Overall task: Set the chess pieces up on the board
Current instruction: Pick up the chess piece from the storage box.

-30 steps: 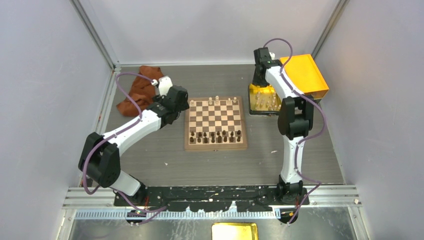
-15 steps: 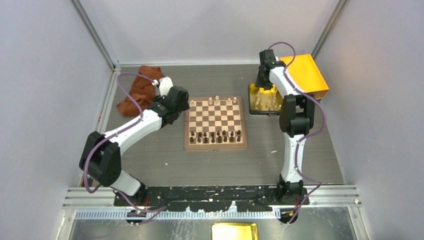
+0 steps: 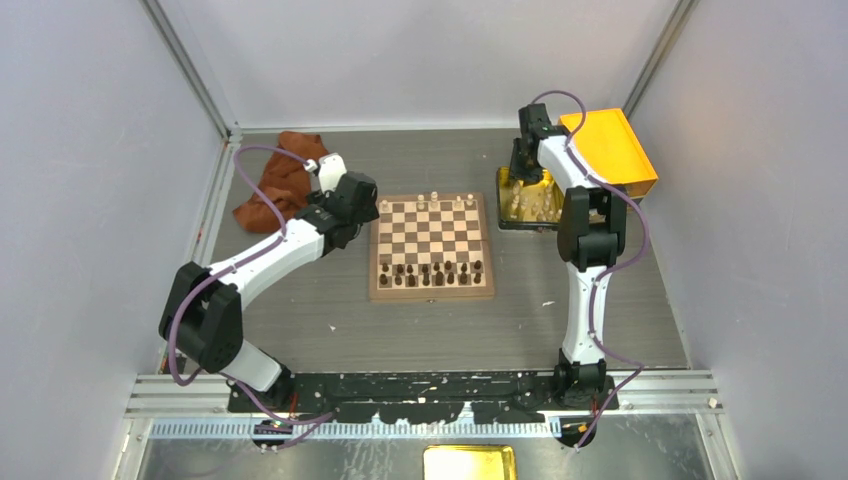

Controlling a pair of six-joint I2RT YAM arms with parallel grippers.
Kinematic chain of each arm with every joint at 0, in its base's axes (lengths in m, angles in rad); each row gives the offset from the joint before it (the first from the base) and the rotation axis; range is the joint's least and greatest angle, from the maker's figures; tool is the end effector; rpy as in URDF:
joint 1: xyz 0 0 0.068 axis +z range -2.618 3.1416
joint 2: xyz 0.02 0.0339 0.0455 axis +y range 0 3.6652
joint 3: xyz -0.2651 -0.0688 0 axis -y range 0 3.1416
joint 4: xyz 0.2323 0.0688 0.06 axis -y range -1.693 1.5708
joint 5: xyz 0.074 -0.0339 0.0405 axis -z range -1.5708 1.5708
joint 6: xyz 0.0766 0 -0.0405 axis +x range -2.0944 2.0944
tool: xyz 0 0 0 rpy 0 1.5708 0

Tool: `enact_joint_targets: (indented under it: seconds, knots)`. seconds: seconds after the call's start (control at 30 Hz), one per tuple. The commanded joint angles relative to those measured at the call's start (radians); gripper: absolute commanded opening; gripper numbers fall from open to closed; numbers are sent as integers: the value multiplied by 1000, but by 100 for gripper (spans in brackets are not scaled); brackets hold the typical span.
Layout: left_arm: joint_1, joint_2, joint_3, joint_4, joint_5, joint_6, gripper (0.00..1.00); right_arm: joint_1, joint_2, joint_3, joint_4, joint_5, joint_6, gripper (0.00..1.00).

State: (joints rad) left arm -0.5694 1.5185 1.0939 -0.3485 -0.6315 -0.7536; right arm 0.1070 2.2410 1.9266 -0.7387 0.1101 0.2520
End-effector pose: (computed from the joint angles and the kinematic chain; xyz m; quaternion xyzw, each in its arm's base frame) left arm 0.3105 -0.1451 0.2424 -0.2006 0.8612 -0.0010 0.4671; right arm 0.4965 0.0449 0.1760 0.0840 0.9617 -0.0067 0.2610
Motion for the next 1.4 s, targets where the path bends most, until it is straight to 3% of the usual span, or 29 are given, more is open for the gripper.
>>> enact_joint_targets:
  seconds: [0.0, 0.5, 0.8, 1.1, 1.37]
  knots:
    - [-3, 4, 38, 37, -22, -4, 81, -12, -4, 17, 24, -27, -22, 36]
    - [-3, 12, 43, 37, -28, -4, 81, -18, 23, 31, 22, -35, -24, 30]
    - [-3, 15, 43, 37, -31, -3, 81, -19, 37, 41, 25, -36, -25, 21]
    - [-2, 15, 50, 31, -34, 0, 81, -20, 28, 40, 25, -27, -24, 2]
    - [-2, 5, 48, 26, -34, 0, 81, -18, -14, 5, 58, -11, -9, 1]
